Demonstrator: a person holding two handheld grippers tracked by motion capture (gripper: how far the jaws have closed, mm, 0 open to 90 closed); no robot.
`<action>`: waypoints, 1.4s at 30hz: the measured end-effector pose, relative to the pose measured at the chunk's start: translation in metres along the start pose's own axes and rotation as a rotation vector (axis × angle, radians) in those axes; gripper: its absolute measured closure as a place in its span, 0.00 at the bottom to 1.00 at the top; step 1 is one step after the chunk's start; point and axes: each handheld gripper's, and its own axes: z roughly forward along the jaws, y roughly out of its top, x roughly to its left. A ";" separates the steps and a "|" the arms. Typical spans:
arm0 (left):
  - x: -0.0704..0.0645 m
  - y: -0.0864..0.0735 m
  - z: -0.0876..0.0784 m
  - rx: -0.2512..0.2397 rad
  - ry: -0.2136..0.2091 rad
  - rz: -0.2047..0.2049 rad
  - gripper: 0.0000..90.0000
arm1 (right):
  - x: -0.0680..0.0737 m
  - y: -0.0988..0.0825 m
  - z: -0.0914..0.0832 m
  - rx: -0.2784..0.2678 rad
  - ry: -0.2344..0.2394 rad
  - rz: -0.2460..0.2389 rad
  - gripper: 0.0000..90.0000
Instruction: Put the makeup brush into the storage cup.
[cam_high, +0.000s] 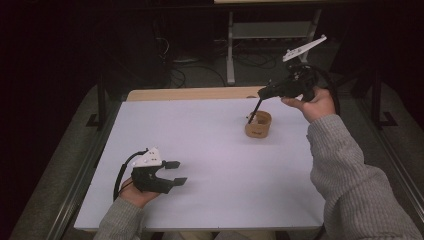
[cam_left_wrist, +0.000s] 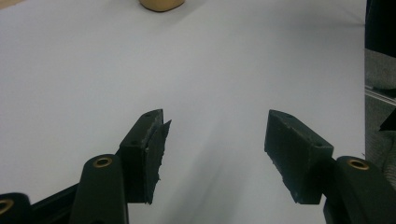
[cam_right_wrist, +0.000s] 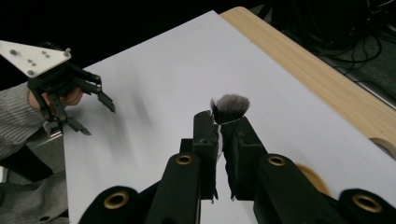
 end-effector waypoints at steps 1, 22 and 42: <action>0.000 0.000 0.000 -0.001 0.001 -0.001 0.42 | -0.001 0.001 -0.001 -0.004 0.000 0.006 0.91; 0.004 -0.002 0.000 -0.016 0.004 -0.009 0.41 | -0.033 0.028 -0.006 0.005 -0.103 0.044 0.91; 0.006 -0.002 -0.003 -0.012 -0.002 -0.016 0.39 | -0.066 0.019 -0.006 0.000 -0.158 0.127 0.91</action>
